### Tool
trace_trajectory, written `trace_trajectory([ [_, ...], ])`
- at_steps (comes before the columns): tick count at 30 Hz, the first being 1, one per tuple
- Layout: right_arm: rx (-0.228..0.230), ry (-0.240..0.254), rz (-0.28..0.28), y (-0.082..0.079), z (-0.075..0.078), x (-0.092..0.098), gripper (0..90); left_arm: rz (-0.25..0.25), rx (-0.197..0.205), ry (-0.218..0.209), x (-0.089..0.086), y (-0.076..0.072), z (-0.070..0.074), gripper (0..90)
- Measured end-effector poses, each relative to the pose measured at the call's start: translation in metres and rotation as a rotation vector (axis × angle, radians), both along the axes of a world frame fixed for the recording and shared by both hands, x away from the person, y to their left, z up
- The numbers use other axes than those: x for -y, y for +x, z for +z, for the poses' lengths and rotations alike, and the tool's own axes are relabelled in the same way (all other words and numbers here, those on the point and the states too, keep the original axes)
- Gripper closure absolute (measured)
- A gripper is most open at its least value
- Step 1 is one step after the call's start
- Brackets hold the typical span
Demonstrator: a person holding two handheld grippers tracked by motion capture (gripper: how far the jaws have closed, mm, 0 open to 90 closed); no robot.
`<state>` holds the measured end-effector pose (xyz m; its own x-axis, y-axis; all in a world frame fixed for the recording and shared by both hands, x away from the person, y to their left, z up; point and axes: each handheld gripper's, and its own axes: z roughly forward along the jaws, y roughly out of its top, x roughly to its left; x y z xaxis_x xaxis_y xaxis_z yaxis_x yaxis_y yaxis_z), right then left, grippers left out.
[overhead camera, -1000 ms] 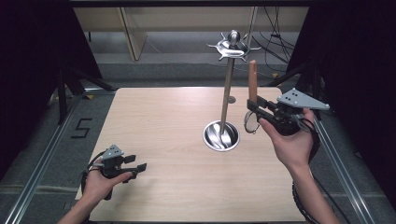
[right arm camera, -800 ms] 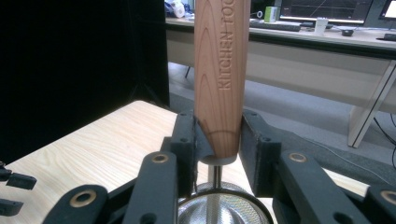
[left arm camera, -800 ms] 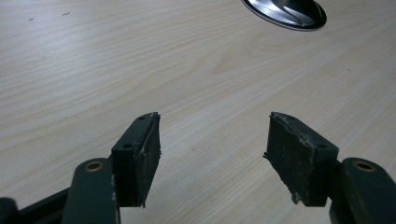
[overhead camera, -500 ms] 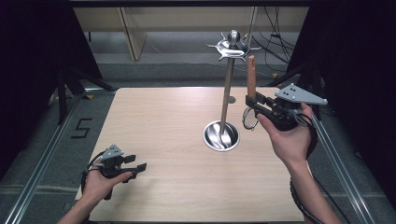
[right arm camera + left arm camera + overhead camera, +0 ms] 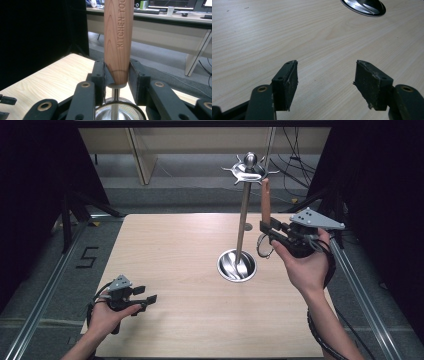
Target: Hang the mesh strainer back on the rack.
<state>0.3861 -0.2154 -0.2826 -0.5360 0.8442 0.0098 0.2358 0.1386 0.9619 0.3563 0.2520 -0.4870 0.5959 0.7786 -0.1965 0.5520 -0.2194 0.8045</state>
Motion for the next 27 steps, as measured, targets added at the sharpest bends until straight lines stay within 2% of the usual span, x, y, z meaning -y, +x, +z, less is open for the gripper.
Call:
trace_trajectory([
  [4,-0.012,0.013,0.01,0.003,0.0,-0.002,69.6,0.002,0.0,-0.005,0.001,0.0,0.0,34.2],
  [5,0.015,0.004,0.005,0.004,0.0,-0.002,69.6,0.003,-0.001,-0.005,0.001,0.0,0.0,34.2],
  [6,-0.013,0.014,0.007,0.004,0.0,-0.004,69.6,-0.004,-0.005,-0.003,0.001,0.0,-0.001,34.2],
  [9,-0.003,-0.007,-0.002,0.007,0.0,-0.004,69.6,-0.002,-0.003,0.001,0.001,0.0,0.0,34.2],
  [12,-0.001,-0.005,0.0,0.009,-0.001,-0.006,69.5,-0.001,-0.001,0.001,0.001,0.0,0.0,34.2],
  [13,-0.024,0.013,-0.001,0.008,-0.001,-0.008,69.5,0.001,-0.001,-0.004,0.001,0.0,0.0,34.2],
  [14,-0.008,0.007,-0.005,0.01,-0.002,-0.008,69.5,0.002,-0.001,-0.006,0.001,0.0,0.0,34.2],
  [17,-0.027,0.013,-0.005,0.01,-0.002,-0.009,69.1,0.001,0.0,-0.007,0.001,0.0,0.0,34.2],
  [19,-0.004,-0.006,-0.004,0.011,-0.003,-0.01,67.3,-0.001,-0.001,-0.006,0.001,0.0,0.0,34.2],
  [22,-0.017,-0.002,0.001,0.01,-0.004,-0.011,64.9,-0.003,-0.001,-0.005,0.0,0.0,-0.001,34.2],
  [23,0.005,-0.022,0.004,0.01,-0.003,-0.01,63.5,-0.006,-0.007,-0.001,0.0,0.001,-0.001,34.2],
  [25,-0.004,-0.022,0.003,0.008,-0.002,-0.01,62.7,0.002,-0.006,-0.006,0.001,0.0,-0.001,34.2],
  [27,0.027,-0.035,0.0,0.005,0.0,-0.009,59.5,0.001,-0.006,-0.005,0.001,0.0,-0.001,34.2],
])
